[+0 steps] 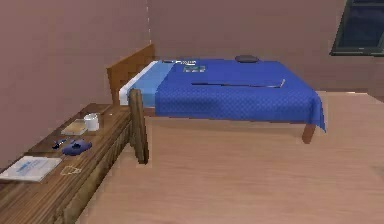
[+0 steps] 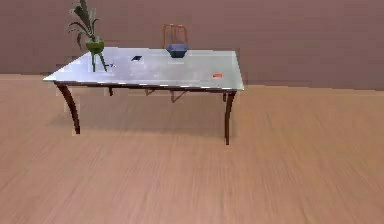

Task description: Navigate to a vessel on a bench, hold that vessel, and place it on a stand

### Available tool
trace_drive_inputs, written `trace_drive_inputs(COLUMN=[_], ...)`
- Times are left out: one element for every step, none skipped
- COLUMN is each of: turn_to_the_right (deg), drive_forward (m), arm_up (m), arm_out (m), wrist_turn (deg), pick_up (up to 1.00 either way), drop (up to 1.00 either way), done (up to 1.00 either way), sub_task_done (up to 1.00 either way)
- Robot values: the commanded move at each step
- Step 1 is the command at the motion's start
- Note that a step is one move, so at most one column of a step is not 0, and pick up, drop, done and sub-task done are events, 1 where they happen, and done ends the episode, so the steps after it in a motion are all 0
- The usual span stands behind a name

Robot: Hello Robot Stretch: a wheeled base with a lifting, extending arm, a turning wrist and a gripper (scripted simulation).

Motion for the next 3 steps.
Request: trace_drive_inputs(turn_to_the_right=[0.0,-45.0,-45.0], drive_forward=[0.60,0.00,0.00], arm_up=[0.00,0.00,0.00], arm_out=[0.00,0.00,0.00], wrist_turn=[0.0,0.0,0.0], pick_up=[0.00,0.00,0.00], drop=[0.00,0.00,0.00], done=[0.00,0.00,0.00], sub_task_done=[0.00,0.00,0.00])
